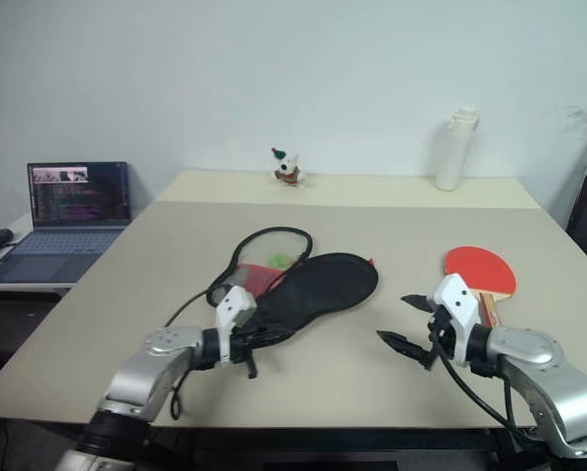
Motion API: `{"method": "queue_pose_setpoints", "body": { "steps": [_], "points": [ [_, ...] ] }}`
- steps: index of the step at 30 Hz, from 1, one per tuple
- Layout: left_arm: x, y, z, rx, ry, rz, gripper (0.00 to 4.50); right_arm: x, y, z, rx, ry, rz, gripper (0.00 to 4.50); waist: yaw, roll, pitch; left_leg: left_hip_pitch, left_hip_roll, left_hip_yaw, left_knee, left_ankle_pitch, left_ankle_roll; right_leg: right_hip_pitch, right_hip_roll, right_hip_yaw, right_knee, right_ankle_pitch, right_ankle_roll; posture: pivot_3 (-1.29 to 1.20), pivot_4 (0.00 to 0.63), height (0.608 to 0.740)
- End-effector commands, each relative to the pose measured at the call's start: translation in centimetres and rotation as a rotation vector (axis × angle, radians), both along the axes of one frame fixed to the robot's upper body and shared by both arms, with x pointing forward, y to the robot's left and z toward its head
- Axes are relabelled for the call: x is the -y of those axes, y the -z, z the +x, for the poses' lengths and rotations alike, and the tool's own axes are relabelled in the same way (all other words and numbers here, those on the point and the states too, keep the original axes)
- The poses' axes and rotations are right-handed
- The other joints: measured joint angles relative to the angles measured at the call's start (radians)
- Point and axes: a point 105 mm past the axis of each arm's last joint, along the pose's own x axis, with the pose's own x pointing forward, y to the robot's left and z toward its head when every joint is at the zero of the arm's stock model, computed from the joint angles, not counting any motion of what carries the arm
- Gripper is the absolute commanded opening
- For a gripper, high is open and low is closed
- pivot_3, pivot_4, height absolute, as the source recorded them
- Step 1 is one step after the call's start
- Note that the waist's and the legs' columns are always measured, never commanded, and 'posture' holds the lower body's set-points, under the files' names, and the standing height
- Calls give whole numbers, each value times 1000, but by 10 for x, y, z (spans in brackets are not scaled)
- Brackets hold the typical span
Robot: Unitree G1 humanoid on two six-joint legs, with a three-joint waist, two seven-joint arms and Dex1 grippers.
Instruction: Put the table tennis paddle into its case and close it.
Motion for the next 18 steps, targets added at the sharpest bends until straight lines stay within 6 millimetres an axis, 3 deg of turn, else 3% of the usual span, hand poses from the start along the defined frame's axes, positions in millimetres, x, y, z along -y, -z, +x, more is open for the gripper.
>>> {"method": "queue_pose_setpoints", "body": {
  "steps": [1,5,8,11,17,18],
  "points": [
    [40,-14,10,23,-33,-58,13,11,-12,0,52,18,-18,4500,1,0,0,0,0,0,0,0,0,0,0,0,0,0,0,0,150,740],
    [68,-10,21,12,-46,-63,13,16,-13,1,55,23,-33,4500,3,0,0,-1,-2,0,1,0,0,1,0,0,-1,1,1,0,150,740],
    [83,-7,21,9,-14,-58,783,17,-14,2,60,25,-35,4500,-6,0,0,1,-2,3,0,0,0,1,3,3,-1,1,1,0,150,740],
    [89,-6,20,22,5,-51,1857,17,-14,2,60,24,-35,4500,-5,0,0,2,-2,3,-1,0,0,0,5,3,-1,1,1,0,150,740],
    [68,-9,7,31,54,-58,3903,14,-9,5,5,64,12,4500,-6,0,0,2,-1,4,-1,0,0,0,5,5,-1,1,1,0,150,740],
    [60,-11,4,30,68,-63,3903,14,-8,7,-8,82,28,4500,-7,0,0,2,-1,5,-1,0,0,0,5,7,-1,1,1,0,150,740]
  ]
}}
